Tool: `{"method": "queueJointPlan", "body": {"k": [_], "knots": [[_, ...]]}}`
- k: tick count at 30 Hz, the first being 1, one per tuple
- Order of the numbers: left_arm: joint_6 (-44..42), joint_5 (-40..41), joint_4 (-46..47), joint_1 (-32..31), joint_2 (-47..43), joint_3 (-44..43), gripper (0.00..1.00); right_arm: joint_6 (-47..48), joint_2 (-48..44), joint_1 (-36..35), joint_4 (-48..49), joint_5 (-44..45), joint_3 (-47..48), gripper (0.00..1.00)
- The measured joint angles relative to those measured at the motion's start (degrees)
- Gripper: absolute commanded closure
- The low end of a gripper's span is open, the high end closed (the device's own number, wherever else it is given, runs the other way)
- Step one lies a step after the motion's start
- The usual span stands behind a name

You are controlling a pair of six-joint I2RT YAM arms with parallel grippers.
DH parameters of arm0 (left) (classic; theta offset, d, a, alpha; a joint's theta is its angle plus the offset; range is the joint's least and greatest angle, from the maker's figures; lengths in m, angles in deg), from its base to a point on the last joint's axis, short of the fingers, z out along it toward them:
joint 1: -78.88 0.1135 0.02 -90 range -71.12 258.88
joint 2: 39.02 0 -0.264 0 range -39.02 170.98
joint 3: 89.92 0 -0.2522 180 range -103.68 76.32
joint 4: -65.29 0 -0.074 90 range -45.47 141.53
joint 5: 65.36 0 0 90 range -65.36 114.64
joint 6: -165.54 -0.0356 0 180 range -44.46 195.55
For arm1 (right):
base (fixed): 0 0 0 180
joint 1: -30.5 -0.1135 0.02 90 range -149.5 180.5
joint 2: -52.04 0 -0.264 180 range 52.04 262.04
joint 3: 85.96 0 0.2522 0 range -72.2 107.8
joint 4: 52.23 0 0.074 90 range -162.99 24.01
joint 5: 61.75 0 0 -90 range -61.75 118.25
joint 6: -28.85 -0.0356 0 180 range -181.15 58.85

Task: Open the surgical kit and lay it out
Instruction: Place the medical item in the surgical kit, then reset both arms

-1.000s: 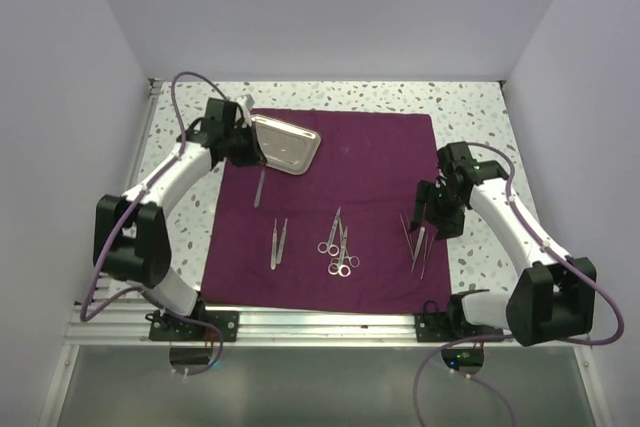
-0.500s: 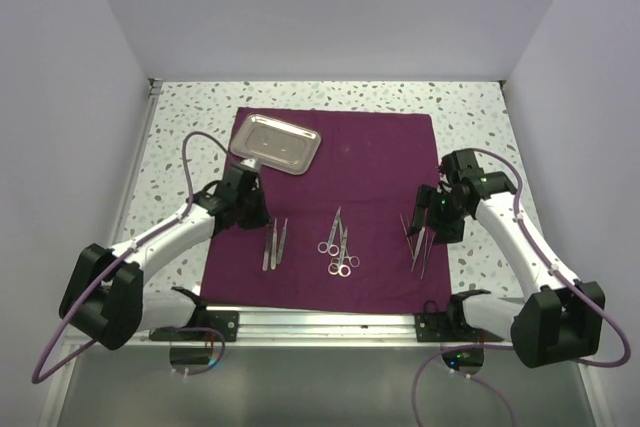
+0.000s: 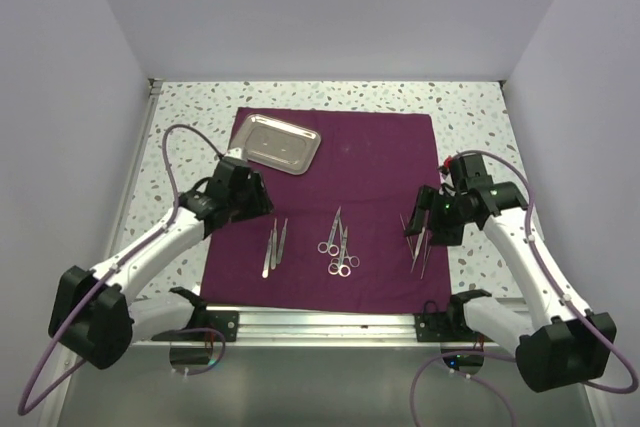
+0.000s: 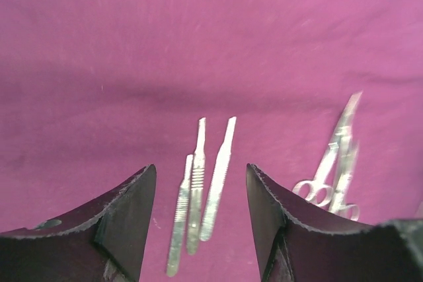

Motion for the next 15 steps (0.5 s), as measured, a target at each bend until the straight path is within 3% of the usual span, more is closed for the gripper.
{"method": "queueJointPlan", "body": {"k": [6,11,15], "knots": [[-0.24,2.23,-5.51,0.0,-6.08,-5.9,0.41,-1.97,-1.49,0.0,-5.35,-0.02,2.64,0.3],[-0.66,6.19,-11.87,0.0,-6.43,-13.16,0.39,-2.38,-0.35,0.0,-10.14,0.57,17.49,0.28],[-1.62,12.22,-14.29,0.0,-9.07,-19.58,0.26,-3.76,-1.05,0.0,-10.4,0.52,28.48,0.19]]}}
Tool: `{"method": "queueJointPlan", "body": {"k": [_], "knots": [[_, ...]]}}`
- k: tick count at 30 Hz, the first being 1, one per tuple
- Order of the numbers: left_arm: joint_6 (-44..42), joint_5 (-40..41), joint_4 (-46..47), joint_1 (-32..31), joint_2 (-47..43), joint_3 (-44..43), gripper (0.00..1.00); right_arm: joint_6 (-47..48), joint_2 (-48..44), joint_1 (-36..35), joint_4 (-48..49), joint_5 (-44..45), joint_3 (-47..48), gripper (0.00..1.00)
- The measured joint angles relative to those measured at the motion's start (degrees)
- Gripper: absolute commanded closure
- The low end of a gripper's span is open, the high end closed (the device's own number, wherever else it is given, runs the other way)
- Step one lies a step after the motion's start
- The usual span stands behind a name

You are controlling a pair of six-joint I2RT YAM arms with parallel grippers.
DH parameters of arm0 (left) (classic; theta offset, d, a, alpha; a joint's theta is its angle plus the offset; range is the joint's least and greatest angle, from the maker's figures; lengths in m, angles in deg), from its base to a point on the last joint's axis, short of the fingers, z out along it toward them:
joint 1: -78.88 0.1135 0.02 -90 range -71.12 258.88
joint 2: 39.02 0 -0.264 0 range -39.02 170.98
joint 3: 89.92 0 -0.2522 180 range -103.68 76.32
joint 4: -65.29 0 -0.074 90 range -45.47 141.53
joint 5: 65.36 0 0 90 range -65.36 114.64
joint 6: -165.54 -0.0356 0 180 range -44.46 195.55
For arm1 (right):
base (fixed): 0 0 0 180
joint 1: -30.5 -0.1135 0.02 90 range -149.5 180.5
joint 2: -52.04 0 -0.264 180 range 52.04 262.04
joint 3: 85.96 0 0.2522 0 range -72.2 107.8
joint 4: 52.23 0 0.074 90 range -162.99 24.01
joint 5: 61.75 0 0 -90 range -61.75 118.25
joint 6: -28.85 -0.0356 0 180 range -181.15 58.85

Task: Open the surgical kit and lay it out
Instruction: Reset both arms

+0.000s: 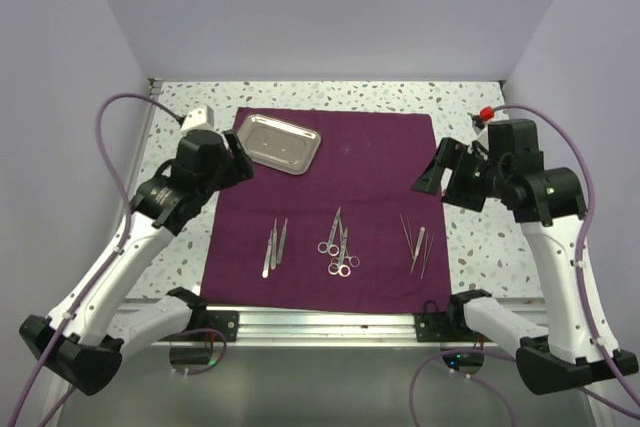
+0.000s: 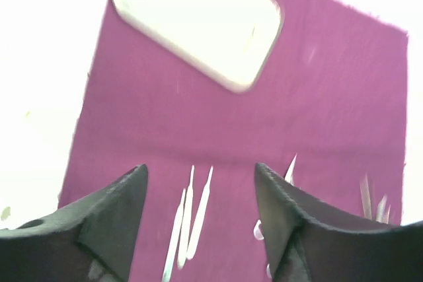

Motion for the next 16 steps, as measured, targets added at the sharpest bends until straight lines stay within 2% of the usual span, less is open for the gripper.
{"method": "queueJointPlan", "body": {"k": [5,8,11,14,16], "knots": [[-0.74,8.24,-0.11,0.0,-4.35,-5.68,0.21,-1.66,-2.03,0.0,-0.04,0.48,4.7,0.12],[-1.79,11.56,-0.39,0.0,-4.24,-7.32,0.2,-1.95,-2.51,0.0,-0.2,1.07,5.49,0.11],[-3.04,13.4,-0.46,0.0,-2.71,-7.52,0.16,-2.21,-2.45,0.0,-0.39,2.01,5.73,0.11],[-4.63,14.53,-0.28,0.0,-0.79,-7.13,0.04,-2.21,-1.66,0.0,-0.28,2.25,6.03,0.12],[-5.42,15.54,0.0,0.0,-0.22,-6.73,0.0,-2.16,-1.2,0.0,0.13,2.25,6.03,0.1]]}}
